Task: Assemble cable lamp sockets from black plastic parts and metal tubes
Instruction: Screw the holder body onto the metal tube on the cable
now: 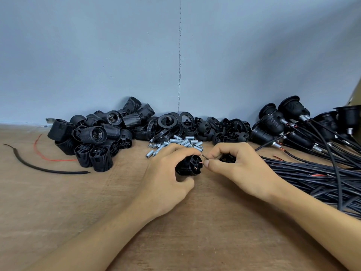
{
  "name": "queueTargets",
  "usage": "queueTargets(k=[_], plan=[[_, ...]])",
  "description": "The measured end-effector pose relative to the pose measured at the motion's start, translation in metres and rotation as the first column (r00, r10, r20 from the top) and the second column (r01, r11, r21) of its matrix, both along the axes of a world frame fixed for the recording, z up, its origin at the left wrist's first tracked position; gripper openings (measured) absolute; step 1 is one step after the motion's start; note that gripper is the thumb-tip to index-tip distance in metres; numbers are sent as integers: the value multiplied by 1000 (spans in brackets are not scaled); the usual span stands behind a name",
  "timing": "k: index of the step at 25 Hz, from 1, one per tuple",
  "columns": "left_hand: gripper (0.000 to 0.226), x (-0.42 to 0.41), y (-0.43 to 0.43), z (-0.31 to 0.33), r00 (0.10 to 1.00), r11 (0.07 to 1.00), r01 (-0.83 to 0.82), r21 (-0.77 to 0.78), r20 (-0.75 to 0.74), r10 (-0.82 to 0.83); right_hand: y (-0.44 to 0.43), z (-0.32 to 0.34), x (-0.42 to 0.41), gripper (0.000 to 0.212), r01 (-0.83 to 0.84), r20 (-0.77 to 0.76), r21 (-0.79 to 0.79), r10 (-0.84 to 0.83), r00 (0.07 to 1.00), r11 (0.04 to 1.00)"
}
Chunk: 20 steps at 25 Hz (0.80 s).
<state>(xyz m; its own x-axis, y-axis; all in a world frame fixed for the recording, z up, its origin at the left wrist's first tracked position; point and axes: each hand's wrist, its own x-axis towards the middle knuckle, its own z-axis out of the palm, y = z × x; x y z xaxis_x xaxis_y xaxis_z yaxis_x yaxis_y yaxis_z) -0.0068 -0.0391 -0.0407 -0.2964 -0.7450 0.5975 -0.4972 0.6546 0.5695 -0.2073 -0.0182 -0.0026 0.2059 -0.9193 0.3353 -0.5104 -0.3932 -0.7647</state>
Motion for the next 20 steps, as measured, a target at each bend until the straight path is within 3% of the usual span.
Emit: queueTargets(k=[8, 20], plan=[[48, 0, -2, -1, 998, 998, 23, 56, -63, -20, 2, 1, 0, 15, -20, 13, -8, 20, 1000, 1000], [48, 1, -1, -4, 1000, 999, 6, 32, -15, -5, 1, 0, 1, 13, 15, -38, -22, -15, 999, 1000]])
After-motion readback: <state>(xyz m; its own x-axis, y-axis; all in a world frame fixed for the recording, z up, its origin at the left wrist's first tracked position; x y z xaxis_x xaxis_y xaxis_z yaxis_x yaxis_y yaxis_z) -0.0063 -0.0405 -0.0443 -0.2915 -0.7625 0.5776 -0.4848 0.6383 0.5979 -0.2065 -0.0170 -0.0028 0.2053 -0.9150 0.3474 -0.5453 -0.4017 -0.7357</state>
